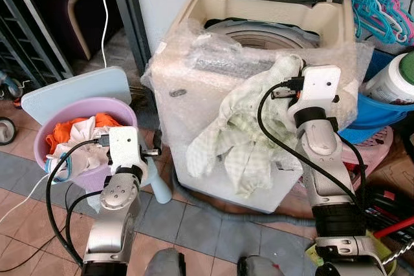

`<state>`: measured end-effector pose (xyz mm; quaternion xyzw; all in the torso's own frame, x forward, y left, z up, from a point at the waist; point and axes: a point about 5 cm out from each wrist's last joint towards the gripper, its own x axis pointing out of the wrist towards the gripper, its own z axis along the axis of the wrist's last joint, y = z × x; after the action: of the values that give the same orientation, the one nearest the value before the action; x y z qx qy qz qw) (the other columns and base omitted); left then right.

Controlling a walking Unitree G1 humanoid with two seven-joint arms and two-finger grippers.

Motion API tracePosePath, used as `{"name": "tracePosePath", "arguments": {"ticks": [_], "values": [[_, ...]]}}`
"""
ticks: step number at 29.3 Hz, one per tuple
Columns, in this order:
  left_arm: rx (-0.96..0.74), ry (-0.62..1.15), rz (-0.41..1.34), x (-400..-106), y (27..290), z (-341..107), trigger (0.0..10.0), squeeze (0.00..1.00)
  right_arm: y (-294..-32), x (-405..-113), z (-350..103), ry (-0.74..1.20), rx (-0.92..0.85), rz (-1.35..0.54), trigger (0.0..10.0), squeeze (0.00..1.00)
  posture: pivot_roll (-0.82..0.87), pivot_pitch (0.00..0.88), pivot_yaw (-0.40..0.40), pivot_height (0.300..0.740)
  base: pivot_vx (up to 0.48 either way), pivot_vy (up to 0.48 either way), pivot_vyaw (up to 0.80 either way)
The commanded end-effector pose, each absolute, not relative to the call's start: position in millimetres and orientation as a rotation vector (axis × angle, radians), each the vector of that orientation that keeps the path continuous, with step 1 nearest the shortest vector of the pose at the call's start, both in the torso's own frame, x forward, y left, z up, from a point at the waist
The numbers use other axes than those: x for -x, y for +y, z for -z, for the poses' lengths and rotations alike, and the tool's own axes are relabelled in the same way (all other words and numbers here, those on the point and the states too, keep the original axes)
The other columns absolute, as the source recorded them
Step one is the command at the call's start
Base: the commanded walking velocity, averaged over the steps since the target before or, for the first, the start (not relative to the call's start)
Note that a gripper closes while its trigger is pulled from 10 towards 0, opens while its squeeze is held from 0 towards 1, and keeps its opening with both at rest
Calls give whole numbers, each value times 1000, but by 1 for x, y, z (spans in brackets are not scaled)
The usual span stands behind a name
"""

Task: Clothes washing

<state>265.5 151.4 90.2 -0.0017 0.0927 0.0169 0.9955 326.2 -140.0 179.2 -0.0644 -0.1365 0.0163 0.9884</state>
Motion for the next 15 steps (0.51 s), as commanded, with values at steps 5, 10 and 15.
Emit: {"name": "tracePosePath", "arguments": {"ticks": [5,10,15], "values": [[17,116,22,-268,146,-100,10000,0,-137,-324,-184,-309,141,-36,10000,0,-15,70,57,740,0,190,0],[25,93,52,-271,142,-106,10000,0,-136,-326,-188,-323,129,-44,10000,0,-13,70,56,740,0,0,0],[72,83,80,-272,139,-108,10000,0,-135,-331,-193,-336,103,-26,10000,0,-4,81,57,740,0,0,0]]}}
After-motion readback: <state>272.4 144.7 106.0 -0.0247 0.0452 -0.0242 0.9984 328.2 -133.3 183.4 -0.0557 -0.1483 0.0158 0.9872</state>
